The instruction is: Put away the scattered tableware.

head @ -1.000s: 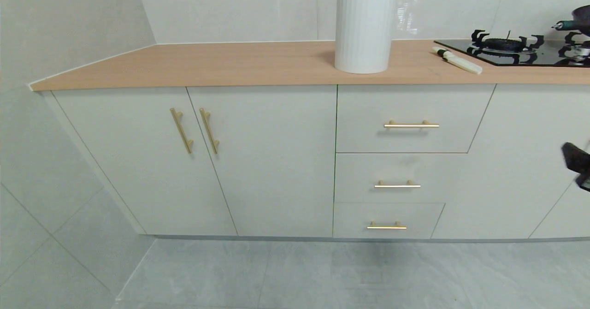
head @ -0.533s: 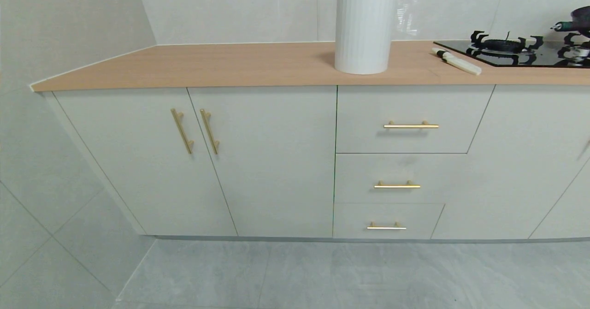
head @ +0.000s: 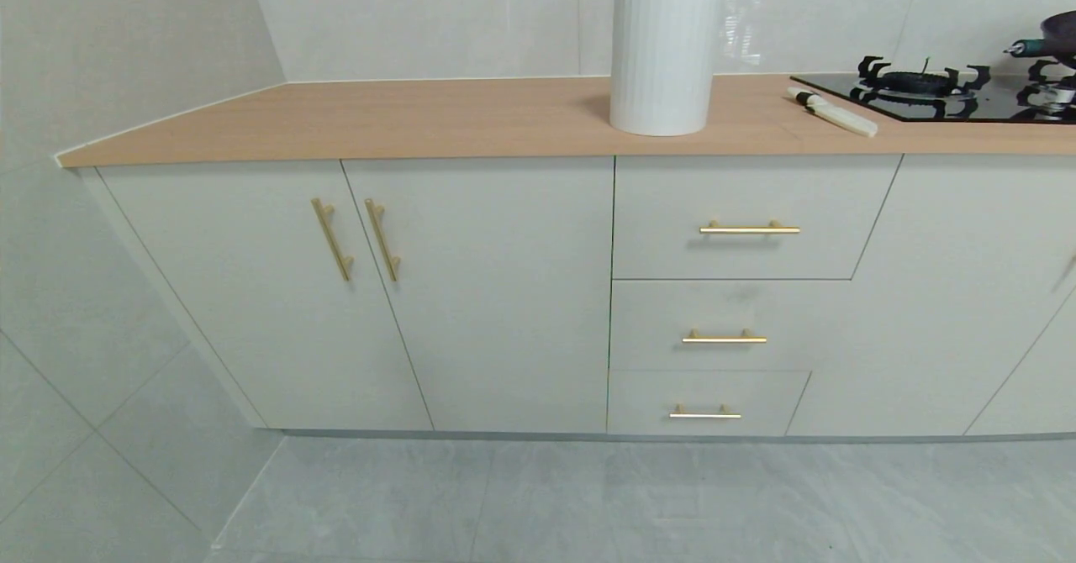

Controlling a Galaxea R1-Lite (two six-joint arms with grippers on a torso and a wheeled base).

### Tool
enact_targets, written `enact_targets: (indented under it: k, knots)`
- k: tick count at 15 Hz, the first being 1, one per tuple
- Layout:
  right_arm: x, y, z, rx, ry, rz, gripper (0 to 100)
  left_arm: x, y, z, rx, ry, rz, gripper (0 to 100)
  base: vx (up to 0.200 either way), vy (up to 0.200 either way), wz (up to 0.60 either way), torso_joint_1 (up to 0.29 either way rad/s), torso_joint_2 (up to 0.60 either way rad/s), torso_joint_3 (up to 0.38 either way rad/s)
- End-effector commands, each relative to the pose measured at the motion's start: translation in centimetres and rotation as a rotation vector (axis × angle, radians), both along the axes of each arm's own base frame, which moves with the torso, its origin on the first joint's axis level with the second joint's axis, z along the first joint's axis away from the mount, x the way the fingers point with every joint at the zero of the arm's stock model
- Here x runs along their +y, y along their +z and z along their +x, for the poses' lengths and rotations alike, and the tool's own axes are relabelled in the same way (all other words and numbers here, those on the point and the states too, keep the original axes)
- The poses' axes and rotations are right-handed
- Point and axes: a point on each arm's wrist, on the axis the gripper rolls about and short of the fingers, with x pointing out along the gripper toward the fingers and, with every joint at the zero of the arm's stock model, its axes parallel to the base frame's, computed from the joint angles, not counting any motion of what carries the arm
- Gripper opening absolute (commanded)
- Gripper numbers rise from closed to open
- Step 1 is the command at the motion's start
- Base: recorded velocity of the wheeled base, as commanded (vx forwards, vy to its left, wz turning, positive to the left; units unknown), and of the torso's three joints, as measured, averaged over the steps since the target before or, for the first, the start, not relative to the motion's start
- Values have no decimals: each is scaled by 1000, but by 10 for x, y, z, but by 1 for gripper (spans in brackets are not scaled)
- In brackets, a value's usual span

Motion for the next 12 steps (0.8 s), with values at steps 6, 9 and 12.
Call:
enact_targets:
  k: [6,9,12]
  knots:
    - [4,-7,-1,44,180,65,100,0,0,0,1,1,0,100,0,0,0,0,0,0]
    - [4,-7,-1,42,169,90,100,0,0,0,1,0,0,100,0,0,0,0,0,0]
    - [4,-7,-1,42,167,90,100,0,0,0,1,1,-5,100,0,0,0,0,0,0]
